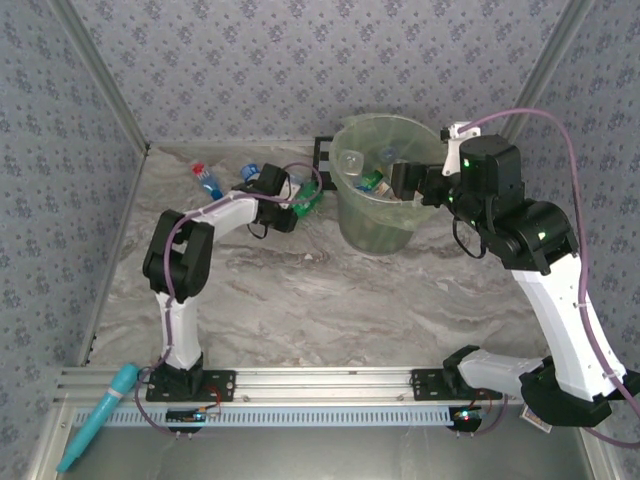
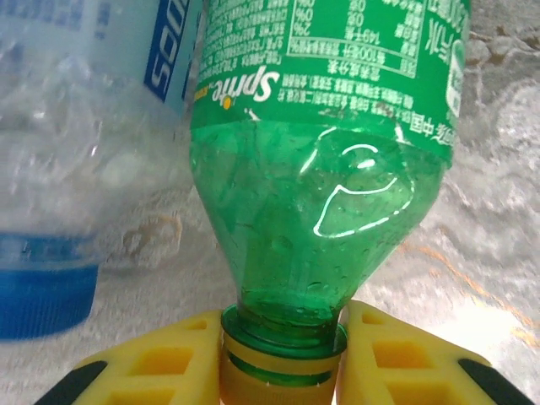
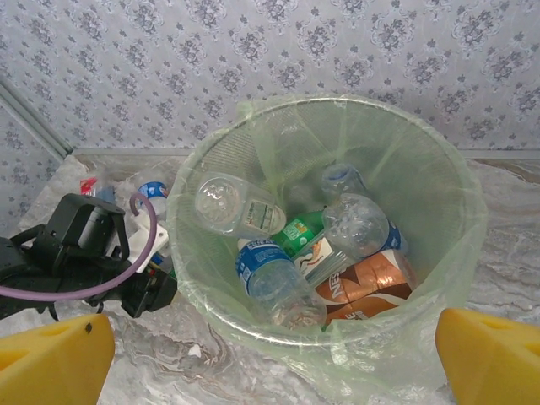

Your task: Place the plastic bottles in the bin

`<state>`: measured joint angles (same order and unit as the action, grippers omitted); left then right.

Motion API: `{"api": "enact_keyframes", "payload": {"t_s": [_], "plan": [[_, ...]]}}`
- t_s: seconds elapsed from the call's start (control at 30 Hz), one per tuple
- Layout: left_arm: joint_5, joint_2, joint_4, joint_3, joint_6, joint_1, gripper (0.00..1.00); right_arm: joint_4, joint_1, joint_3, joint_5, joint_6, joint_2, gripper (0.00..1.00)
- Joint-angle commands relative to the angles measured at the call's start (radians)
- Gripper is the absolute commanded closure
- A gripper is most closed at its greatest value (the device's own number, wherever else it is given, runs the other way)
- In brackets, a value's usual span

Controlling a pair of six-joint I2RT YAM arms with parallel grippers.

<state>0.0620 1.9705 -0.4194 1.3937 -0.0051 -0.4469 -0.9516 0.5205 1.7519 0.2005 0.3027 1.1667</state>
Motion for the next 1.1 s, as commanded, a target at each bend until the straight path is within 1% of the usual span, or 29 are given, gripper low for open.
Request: {"api": "enact_keyframes", "payload": {"t_s": [0.0,0.13,0.23,0.33,0.47,0.6,0.67,0.73,0.9,1.07], "plan": [[0.003,-0.121,0.008,-0.041,-0.029,-0.001,0.76,0.037,0.008,-0.013,-0.026,0.023,-0.003,0.0],[0.015,-0.239,0.024,-0.108,-0.07,-0.003,0.78,0.053,0.011,-0.016,-0.06,0.03,0.007,0.0],[0.015,-0.339,0.027,-0.153,-0.099,-0.009,0.78,0.072,0.013,-0.012,-0.111,0.041,0.02,0.0],[-0.008,-0.448,0.03,-0.192,-0.121,-0.022,0.78,0.097,0.017,0.0,-0.199,0.033,0.047,0.0],[-0.064,-0.583,0.018,-0.212,-0.12,-0.069,0.78,0.108,0.014,0.032,-0.305,0.071,0.097,0.0],[-0.094,-0.69,0.006,-0.2,-0.11,-0.113,0.78,0.132,0.011,0.091,-0.457,0.081,0.167,0.0],[-0.11,-0.73,0.005,-0.192,-0.098,-0.133,0.78,0.118,0.01,0.139,-0.527,0.098,0.22,0.02],[-0.122,-0.768,0.005,-0.177,-0.082,-0.15,0.78,0.098,0.01,0.19,-0.57,0.117,0.274,0.04],[-0.129,-0.819,-0.014,-0.135,-0.036,-0.19,0.79,0.084,0.013,0.298,-0.646,0.154,0.388,0.05],[-0.157,-0.829,-0.035,-0.107,0.016,-0.246,0.8,0.066,0.019,0.379,-0.694,0.176,0.473,0.05]]}}
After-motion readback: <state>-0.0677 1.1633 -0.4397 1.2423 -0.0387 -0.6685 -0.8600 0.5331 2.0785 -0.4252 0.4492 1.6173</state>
